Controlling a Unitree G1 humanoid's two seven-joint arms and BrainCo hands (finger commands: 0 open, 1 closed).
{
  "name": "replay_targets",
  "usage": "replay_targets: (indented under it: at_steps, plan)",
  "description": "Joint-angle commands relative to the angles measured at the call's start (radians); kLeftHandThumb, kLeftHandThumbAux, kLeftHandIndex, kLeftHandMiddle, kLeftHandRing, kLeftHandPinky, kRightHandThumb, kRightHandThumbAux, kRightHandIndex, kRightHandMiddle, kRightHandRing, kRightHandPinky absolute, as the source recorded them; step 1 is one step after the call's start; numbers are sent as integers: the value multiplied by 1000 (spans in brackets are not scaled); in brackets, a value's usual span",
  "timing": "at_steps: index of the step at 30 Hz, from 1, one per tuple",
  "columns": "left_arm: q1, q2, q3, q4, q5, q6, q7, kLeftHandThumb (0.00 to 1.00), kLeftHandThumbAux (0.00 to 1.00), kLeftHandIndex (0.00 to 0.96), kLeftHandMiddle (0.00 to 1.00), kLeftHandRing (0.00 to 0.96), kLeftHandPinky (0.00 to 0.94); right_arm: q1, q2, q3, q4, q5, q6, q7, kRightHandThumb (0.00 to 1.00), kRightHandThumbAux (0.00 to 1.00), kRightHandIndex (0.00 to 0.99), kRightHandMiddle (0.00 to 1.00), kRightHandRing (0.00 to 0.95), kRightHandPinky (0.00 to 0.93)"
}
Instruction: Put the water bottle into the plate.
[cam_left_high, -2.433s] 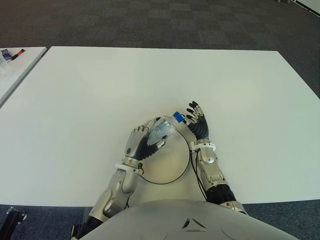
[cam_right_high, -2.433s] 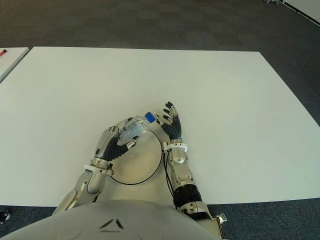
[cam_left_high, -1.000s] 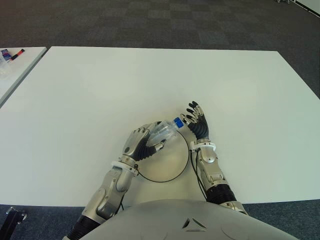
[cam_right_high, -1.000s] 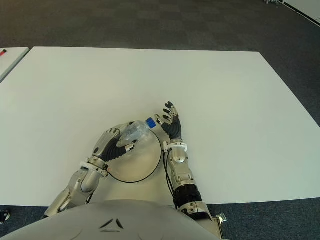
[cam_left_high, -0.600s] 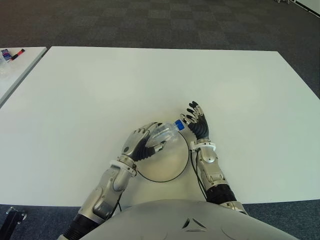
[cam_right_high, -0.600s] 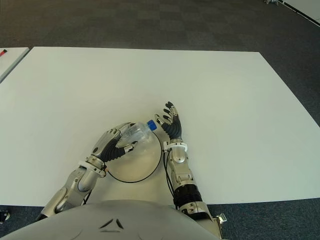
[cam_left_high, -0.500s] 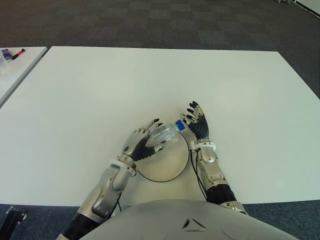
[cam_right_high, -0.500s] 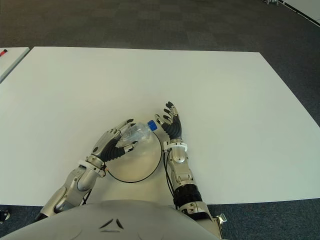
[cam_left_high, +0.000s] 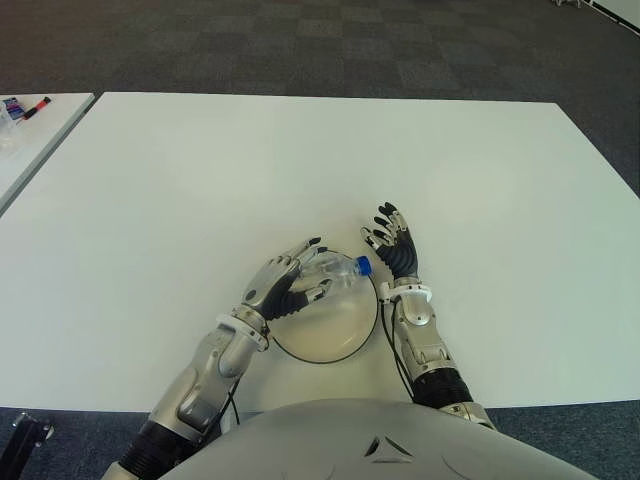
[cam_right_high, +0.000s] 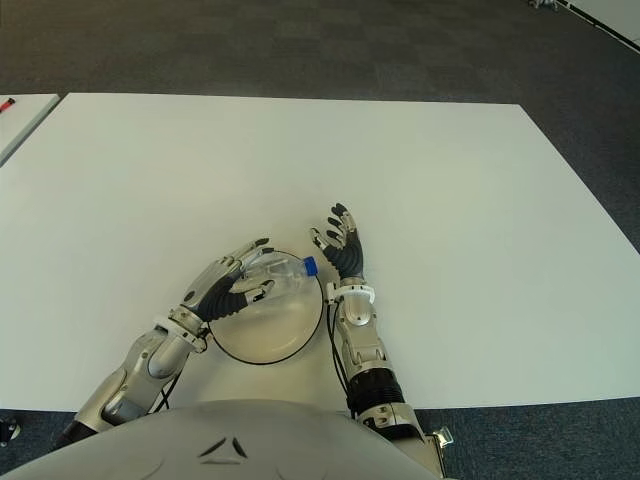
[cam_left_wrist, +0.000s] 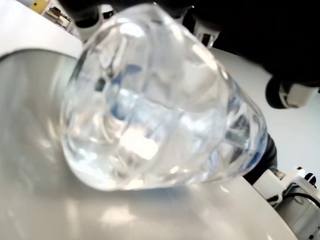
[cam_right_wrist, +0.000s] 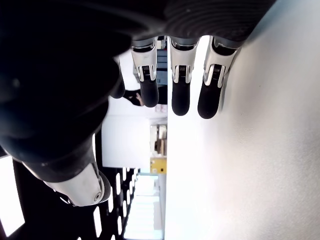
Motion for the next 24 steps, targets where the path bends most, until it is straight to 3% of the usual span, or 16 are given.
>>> replay_targets:
  at_steps: [1,24]
  plan:
    - [-12,18,2,28,-11,-20,-25,436,189,0,0,0,0,16,35,2,18,3,24,-2,398,766,92,142,161,222]
    - [-23,25,15,34,6,-26,-22,390,175,0,0,0,0,17,41,5,14,11,17,4,400,746,87,136,150,211]
